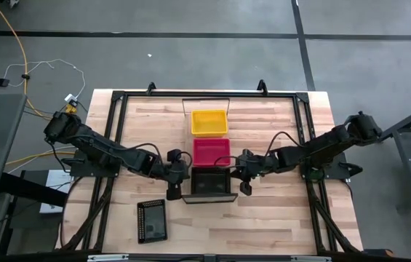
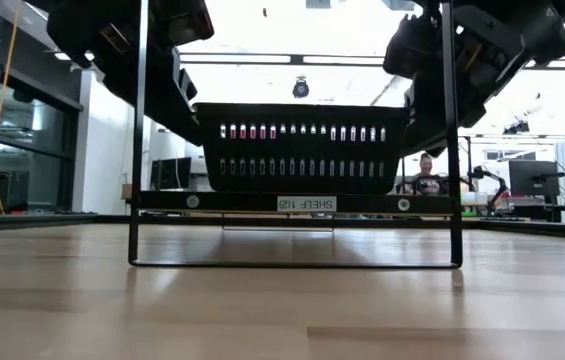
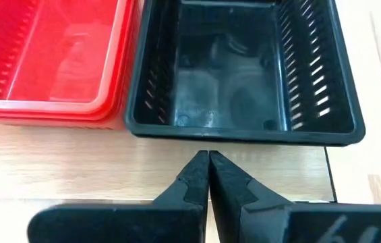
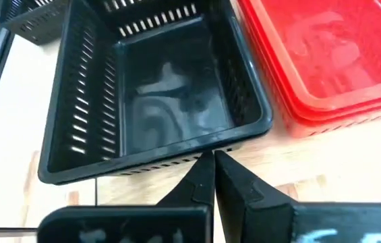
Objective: Stack baskets on shelf by color
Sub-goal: Stack the top black bin on the black bin on the shelf, then stack the black bin on the black bin on the shelf
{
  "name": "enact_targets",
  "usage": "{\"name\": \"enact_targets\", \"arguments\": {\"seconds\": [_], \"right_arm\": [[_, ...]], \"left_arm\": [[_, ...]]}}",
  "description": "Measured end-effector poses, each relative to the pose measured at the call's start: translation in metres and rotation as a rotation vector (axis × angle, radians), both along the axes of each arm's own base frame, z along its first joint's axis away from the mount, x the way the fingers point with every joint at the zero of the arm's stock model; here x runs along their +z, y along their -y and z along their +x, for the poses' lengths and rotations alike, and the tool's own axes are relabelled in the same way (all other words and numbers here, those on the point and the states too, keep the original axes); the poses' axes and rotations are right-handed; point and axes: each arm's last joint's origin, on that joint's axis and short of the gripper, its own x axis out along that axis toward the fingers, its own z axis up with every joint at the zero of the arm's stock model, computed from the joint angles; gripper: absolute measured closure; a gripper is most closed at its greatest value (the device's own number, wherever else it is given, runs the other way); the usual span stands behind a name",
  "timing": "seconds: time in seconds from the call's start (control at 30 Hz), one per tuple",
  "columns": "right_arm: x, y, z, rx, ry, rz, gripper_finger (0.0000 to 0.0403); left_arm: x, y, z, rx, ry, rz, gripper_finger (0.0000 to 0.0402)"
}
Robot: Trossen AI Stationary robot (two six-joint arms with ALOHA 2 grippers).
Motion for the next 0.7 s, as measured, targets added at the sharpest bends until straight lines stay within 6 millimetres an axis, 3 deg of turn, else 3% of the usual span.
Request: {"name": "enact_targets", "arguments": {"seconds": [0.37,0.7], "right_arm": [[0.003,0.002,-0.006,0.0,-0.034,-0.039,0.0403],[0.028,0.008,-0.022,-0.037,0.027,-0.11,0.0403]], "left_arm": [[0.008,-0.001,-0.005,-0.012,0.007,0.016,0.0401],[0.046,-0.011,-0.051,0.064,-0.024,0.07,0.0401]]}}
